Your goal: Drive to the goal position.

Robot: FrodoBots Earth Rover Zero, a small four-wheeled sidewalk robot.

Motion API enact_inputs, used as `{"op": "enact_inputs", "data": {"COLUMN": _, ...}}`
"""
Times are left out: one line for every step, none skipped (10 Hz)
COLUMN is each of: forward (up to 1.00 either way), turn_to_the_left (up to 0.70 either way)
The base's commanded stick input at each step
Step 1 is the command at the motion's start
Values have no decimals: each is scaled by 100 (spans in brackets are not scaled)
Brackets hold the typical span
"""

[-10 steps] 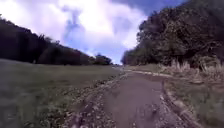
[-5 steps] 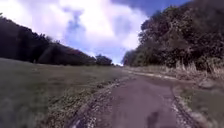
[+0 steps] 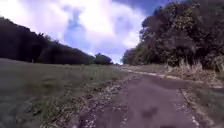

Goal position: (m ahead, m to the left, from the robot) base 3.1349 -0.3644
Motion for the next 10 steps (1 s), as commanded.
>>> {"op": "enact_inputs", "data": {"forward": 85, "turn_to_the_left": -34}}
{"op": "enact_inputs", "data": {"forward": 85, "turn_to_the_left": -34}}
{"op": "enact_inputs", "data": {"forward": 85, "turn_to_the_left": -34}}
{"op": "enact_inputs", "data": {"forward": 85, "turn_to_the_left": -34}}
{"op": "enact_inputs", "data": {"forward": 85, "turn_to_the_left": -34}}
{"op": "enact_inputs", "data": {"forward": 85, "turn_to_the_left": -34}}
{"op": "enact_inputs", "data": {"forward": 85, "turn_to_the_left": -34}}
{"op": "enact_inputs", "data": {"forward": 85, "turn_to_the_left": -34}}
{"op": "enact_inputs", "data": {"forward": 85, "turn_to_the_left": -34}}
{"op": "enact_inputs", "data": {"forward": 85, "turn_to_the_left": -34}}
